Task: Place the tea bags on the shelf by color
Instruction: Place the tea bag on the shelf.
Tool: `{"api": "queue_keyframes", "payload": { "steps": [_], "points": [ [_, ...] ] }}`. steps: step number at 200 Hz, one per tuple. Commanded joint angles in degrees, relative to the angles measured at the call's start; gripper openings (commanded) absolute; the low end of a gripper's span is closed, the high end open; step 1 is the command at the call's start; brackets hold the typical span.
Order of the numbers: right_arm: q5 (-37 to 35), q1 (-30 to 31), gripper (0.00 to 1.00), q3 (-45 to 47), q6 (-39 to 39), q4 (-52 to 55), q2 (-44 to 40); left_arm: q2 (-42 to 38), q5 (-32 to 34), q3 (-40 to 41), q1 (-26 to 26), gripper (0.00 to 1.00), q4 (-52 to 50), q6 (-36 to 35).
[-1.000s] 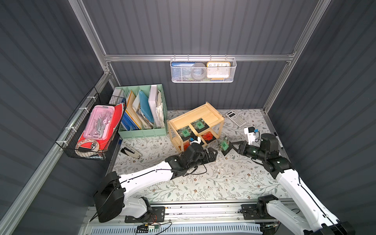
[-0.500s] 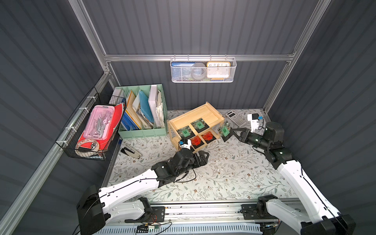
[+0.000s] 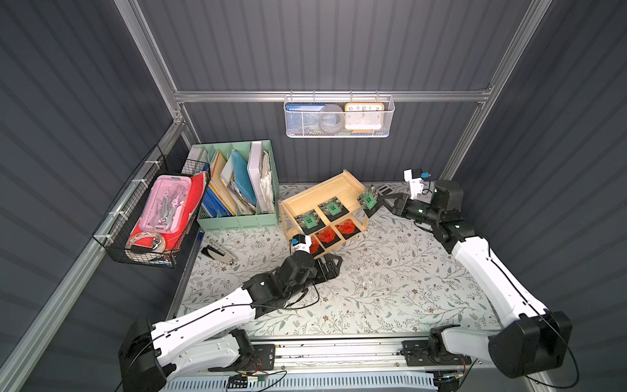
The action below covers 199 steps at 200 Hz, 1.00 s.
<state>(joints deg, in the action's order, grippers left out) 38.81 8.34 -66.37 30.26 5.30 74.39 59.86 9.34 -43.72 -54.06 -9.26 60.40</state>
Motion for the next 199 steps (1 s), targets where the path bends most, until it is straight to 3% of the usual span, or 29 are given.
{"api": "queue_keyframes", "payload": {
  "steps": [1,199],
  "points": [
    [1.7,-0.1,0.0,-3.1,-2.1,-0.8,2.5,-1.1,1.0,0.6,-0.2,1.0,-2.8,0.8],
    [3.0,2.9,0.0,-14.8,-2.7,-2.1,19.7,-3.7,2.5,0.9,-0.2,1.0,-6.1,3.3]
  ]
}}
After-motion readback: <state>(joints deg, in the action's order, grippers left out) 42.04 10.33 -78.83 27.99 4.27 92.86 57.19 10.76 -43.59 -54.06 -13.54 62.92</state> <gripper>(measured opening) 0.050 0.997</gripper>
